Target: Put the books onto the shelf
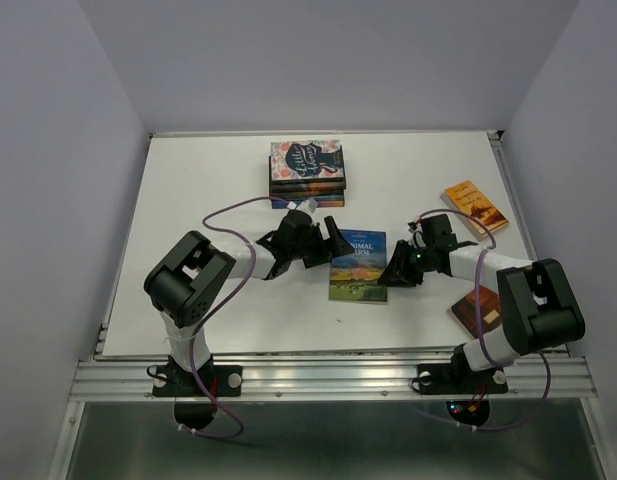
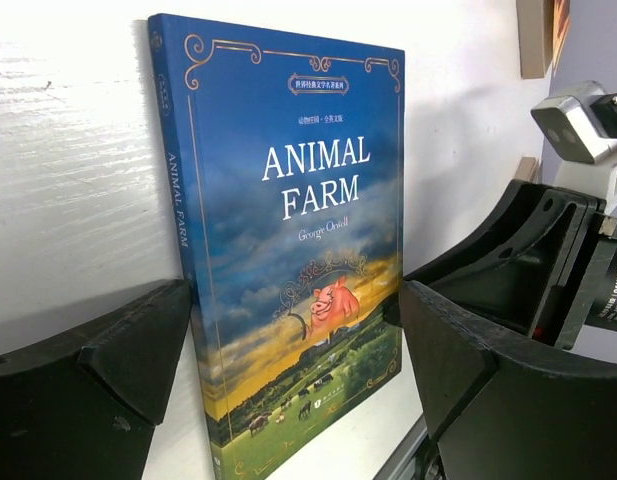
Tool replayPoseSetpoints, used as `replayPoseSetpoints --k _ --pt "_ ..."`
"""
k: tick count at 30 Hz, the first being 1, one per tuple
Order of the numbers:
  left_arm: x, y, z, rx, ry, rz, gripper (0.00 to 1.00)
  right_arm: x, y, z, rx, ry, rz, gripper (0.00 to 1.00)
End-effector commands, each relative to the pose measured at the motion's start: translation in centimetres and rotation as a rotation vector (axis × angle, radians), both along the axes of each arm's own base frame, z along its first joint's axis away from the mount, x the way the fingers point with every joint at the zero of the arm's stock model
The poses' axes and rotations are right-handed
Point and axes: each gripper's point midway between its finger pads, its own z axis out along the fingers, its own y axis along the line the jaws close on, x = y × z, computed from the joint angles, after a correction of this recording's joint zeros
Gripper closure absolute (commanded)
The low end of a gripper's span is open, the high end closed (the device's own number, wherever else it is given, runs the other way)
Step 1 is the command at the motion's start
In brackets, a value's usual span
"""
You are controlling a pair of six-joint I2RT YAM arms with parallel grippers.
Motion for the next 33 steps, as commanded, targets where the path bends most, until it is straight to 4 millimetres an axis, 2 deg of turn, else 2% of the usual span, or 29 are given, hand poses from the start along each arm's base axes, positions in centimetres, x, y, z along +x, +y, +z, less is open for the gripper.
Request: replayPoseSetpoints --k 1,7,10,18,21,22,23,24,26,27,29,30,31,32,33 --pt "-6.9 -5.1 5.3 -0.235 0.031 -0.315 0.06 1.0 2.6 0.7 0.122 -0.054 0.048 0.66" --pt "-8.5 -5.3 7.0 -0.277 -0.02 -0.423 0.11 1.3 2.5 0.4 0.11 -0.053 0.034 0.67" --pt "-9.5 -4.8 7.0 -0.282 -0.016 -0.467 0.12 1.5 2.3 0.3 0.098 -0.052 0.019 0.67" --pt "-12.3 -4.0 5.2 -0.269 0.054 -0.573 0.14 2.1 2.0 -0.1 0.075 -0.048 -0.013 0.67" --pt "-12.5 -3.8 4.1 -0.226 0.08 -0.582 0.14 2.2 2.0 -0.1 0.073 -0.05 -0.016 0.66" --pt "-12.9 -3.3 2.5 -0.169 0.114 -0.584 0.15 2.2 2.0 -0.1 0.074 -0.048 -0.018 0.66" --pt "-12.3 -3.4 1.9 -0.13 0.103 -0.565 0.15 2.3 2.0 -0.1 0.073 -0.048 -0.019 0.66" --pt "-12.6 -2.7 0.0 -0.052 0.134 -0.565 0.15 2.3 2.1 -0.2 0.074 -0.045 -0.019 0.66" --pt "-11.4 -2.7 -1.0 0.02 0.122 -0.531 0.16 2.3 2.1 -0.3 0.073 -0.045 -0.018 0.65" --pt "-11.4 -2.5 -1.6 0.041 0.14 -0.528 0.21 2.3 2.0 -0.4 0.072 -0.042 -0.018 0.65" --pt "-10.6 -2.9 -1.1 0.048 0.118 -0.515 0.3 2.2 2.1 -0.5 0.075 -0.034 -0.017 0.65" --pt "-10.3 -2.8 -0.7 0.059 0.109 -0.497 0.43 2.1 2.2 -0.6 0.08 -0.026 -0.016 0.65" --pt "-9.2 -2.8 -0.3 0.088 0.078 -0.449 0.53 2.0 2.1 -0.7 0.079 -0.024 -0.018 0.65" --pt "-8.9 -2.6 -0.1 0.105 0.074 -0.426 0.71 2.0 2.1 -0.7 0.079 -0.023 -0.019 0.65" --pt "-8.5 -2.3 0.7 0.116 0.061 -0.4 0.84 2.0 2.1 -0.6 0.079 -0.026 -0.018 0.65"
